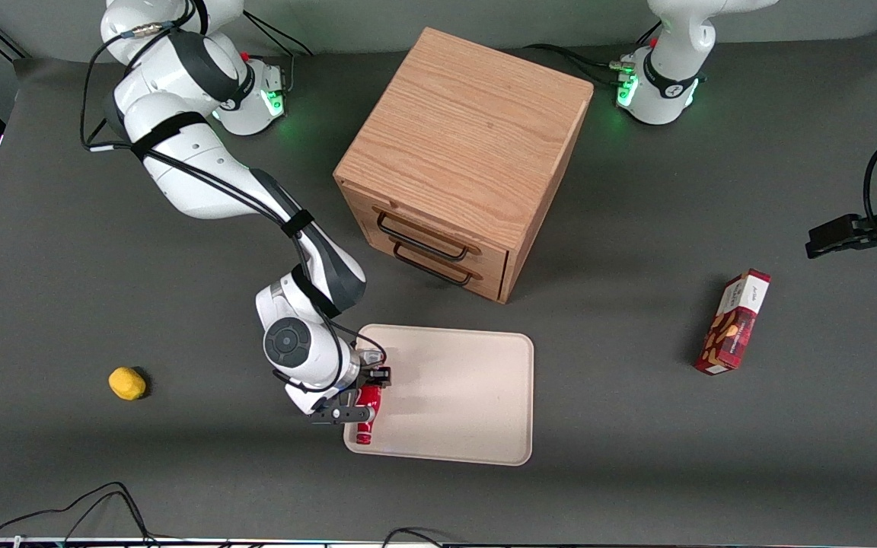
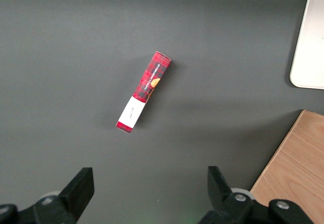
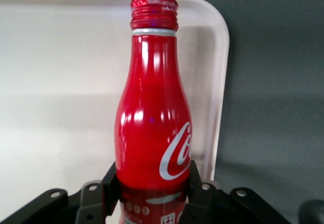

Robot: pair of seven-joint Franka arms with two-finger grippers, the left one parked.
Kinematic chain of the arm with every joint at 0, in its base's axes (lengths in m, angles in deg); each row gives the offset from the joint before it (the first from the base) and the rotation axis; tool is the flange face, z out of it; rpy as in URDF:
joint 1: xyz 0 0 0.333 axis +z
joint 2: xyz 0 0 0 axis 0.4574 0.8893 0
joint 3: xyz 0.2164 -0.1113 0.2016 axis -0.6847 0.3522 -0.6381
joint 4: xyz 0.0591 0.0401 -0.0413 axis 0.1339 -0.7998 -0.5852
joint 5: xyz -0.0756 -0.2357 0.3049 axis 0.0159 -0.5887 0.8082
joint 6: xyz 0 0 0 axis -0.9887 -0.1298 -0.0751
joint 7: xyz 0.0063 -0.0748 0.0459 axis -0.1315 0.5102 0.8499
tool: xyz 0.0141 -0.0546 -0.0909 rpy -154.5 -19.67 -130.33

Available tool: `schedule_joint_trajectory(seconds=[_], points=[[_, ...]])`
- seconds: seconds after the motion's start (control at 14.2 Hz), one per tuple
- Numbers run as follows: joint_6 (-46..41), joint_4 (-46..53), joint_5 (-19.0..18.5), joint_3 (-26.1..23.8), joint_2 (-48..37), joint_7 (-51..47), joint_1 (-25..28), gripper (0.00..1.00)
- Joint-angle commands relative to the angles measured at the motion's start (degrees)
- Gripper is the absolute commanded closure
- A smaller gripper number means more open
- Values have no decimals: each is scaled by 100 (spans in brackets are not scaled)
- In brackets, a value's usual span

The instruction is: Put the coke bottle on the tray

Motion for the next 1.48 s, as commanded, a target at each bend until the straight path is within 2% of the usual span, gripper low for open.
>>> schedule_joint_trajectory(seconds=[0.0,0.28,0.56,0.7,0.77,0.91,1.05,1.2,1.41], points=[[157,-56,-380,51,-49,-247,64,0],[71,-108,-417,51,-268,-379,-6,0],[-1165,-258,-347,-63,-1321,-291,-374,0],[-1616,-608,-286,-351,-2015,-238,-830,0],[-1626,-1027,-146,-579,-2427,-230,-1224,0],[-1609,-1933,284,-661,-3393,58,-1710,0],[-1626,-2715,837,-329,-4369,402,-1843,0],[-1635,-3471,1190,94,-5284,770,-1800,0],[-1775,-4491,1735,437,-6479,1071,-1791,0]])
